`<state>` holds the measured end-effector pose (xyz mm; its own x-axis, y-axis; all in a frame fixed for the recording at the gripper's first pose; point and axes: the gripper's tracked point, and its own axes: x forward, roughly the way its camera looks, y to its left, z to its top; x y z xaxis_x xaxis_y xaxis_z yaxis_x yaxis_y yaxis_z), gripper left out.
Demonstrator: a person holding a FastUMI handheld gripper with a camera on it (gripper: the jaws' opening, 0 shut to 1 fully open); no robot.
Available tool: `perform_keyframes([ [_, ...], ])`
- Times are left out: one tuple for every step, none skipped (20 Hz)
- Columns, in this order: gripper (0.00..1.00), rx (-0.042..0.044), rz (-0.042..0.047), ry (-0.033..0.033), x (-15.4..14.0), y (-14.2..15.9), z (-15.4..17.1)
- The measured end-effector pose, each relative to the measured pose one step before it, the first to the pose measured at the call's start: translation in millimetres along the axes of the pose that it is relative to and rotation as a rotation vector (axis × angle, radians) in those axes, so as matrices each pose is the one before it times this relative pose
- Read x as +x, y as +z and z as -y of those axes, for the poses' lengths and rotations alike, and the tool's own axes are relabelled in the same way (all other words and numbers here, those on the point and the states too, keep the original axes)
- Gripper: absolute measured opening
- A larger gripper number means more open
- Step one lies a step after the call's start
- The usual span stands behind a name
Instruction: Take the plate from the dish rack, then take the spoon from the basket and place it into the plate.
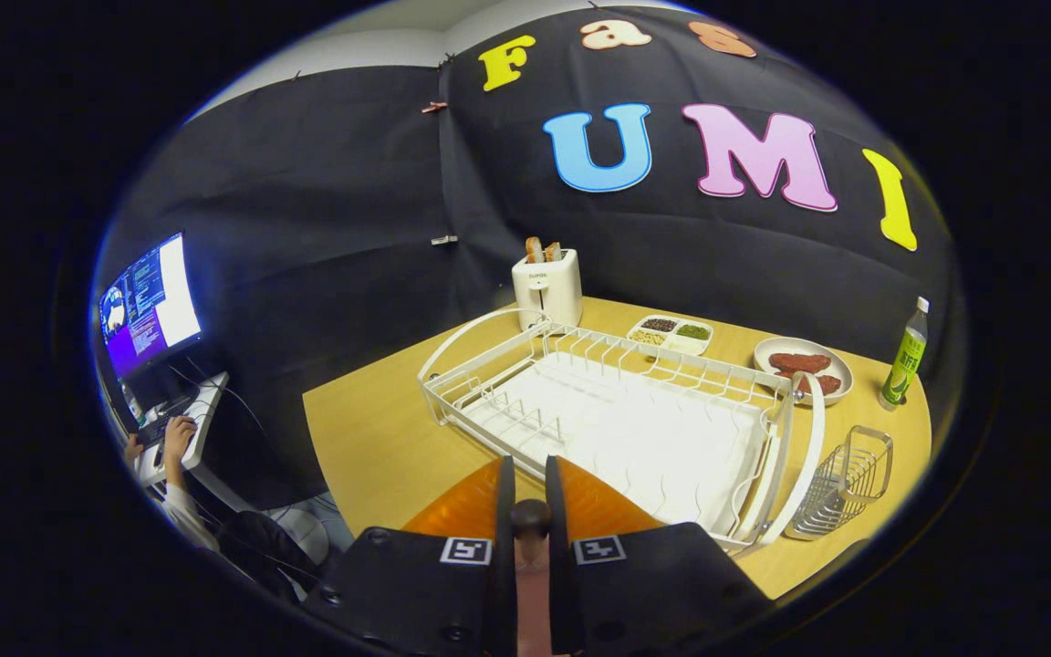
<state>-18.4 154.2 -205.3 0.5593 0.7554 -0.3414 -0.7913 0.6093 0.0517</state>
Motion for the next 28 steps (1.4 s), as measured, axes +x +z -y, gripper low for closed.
perform_keyframes([
  [0.20,0.00704,-0.01852,-0.00434,-1.48,-6.33,3.41],
  [0.22,0.01143,-0.01622,-0.00236,-3.22,-5.30,3.85],
  [0.31,0.01701,-0.01349,0.00413,-0.79,-4.08,2.01],
  [0.39,0.01597,-0.00723,-0.00151,-2.14,-2.24,2.72],
  [0.52,0.01207,-0.00417,0.00125,-1.65,-1.36,2.01],
  [0.59,0.00580,-0.00115,0.00100,-1.74,1.71,1.93],
  [0.68,0.00755,0.00639,0.00459,-2.34,3.50,-0.04],
  [0.75,0.00806,0.00752,-0.00076,-1.93,5.36,1.35],
  [0.91,0.00704,0.01473,0.00531,-4.61,7.58,0.99],
  [0.93,0.00130,0.01181,0.00179,-1.92,7.12,1.39],
  [0.94,-0.00241,0.00980,-0.00125,-5.95,8.15,1.87],
  [0.96,-0.00633,0.01221,-0.00224,-4.52,8.64,1.47],
  [0.99,-0.01087,0.01672,-0.00670,-6.56,9.95,2.60],
  [0.99,-0.01433,0.02116,-0.00866,-6.01,11.33,2.94],
  [0.99,-0.01420,0.02200,-0.01189,-8.90,11.42,3.07],
  [0.99,-0.00969,0.02474,-0.01541,-8.43,13.17,4.55],
  [0.99,-0.00279,0.02639,-0.01875,-9.70,13.67,5.53],
  [0.99,0.00226,0.02452,-0.02185,-9.71,13.86,5.48],
  [0.98,0.00079,0.02471,-0.02919,-9.87,14.36,6.96],
  [0.99,-0.00394,0.02807,-0.03799,-9.46,14.69,10.21],
  [0.98,-0.00272,0.03385,-0.03687,-9.27,16.32,10.04],
  [0.98,-0.00044,0.03166,-0.04471,-9.79,15.90,10.95],
  [0.98,0.00173,0.02985,-0.04223,-10.06,14.99,10.80],
  [0.98,0.00222,0.03075,-0.04063,-7.78,15.61,10.44],
  [0.98,0.00309,0.02659,-0.04911,-8.53,13.99,12.32],
  [0.98,0.00336,0.02300,-0.04714,-7.10,12.73,12.22],
  [0.98,0.00157,0.02256,-0.04443,-7.78,11.02,9.53],
  [0.98,-0.00114,0.01893,-0.05073,-7.28,10.01,11.91],
])
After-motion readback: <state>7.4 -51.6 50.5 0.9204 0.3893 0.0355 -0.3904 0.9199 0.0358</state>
